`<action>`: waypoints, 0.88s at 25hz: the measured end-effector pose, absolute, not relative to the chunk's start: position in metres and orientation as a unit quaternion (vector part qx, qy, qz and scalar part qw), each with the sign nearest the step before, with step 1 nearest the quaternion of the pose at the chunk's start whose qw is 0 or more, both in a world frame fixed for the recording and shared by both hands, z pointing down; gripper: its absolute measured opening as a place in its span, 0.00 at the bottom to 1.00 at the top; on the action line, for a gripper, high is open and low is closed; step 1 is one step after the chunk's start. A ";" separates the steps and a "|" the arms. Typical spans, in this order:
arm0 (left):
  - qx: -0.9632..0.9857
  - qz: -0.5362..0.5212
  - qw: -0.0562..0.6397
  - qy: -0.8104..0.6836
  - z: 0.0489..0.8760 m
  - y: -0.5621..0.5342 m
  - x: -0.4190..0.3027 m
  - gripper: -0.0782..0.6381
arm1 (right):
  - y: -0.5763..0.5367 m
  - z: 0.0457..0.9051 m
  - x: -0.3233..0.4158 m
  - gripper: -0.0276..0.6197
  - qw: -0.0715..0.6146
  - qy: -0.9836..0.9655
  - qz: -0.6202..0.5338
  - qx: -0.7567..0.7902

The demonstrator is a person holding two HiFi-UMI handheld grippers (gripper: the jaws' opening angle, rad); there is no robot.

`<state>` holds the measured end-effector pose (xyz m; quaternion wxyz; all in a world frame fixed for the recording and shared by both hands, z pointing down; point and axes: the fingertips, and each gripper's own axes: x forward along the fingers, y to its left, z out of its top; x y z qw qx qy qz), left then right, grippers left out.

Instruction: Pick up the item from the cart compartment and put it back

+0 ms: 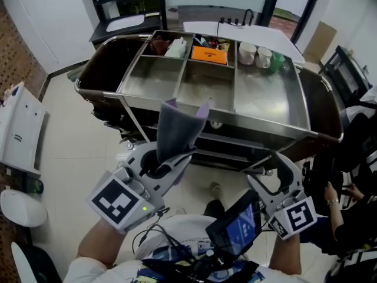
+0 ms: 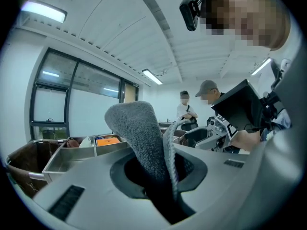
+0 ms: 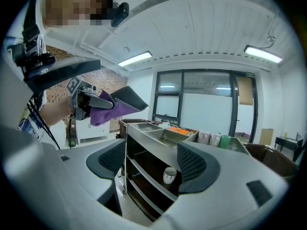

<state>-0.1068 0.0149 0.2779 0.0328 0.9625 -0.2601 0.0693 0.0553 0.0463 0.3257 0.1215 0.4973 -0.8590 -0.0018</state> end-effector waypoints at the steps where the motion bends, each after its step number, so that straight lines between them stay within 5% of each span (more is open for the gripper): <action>1: 0.962 0.069 0.034 -0.263 0.279 0.016 -0.114 0.21 | 0.047 0.327 0.047 0.59 0.122 -0.861 -0.002 0.493; 12: 0.950 0.080 0.043 -0.299 0.286 -0.026 -0.168 0.21 | 0.034 0.335 0.009 0.59 0.129 -0.869 0.010 0.478; 22: 0.917 0.118 0.034 -0.379 0.287 -0.174 -0.208 0.21 | -0.056 0.323 0.024 0.59 0.109 -0.881 -0.010 0.460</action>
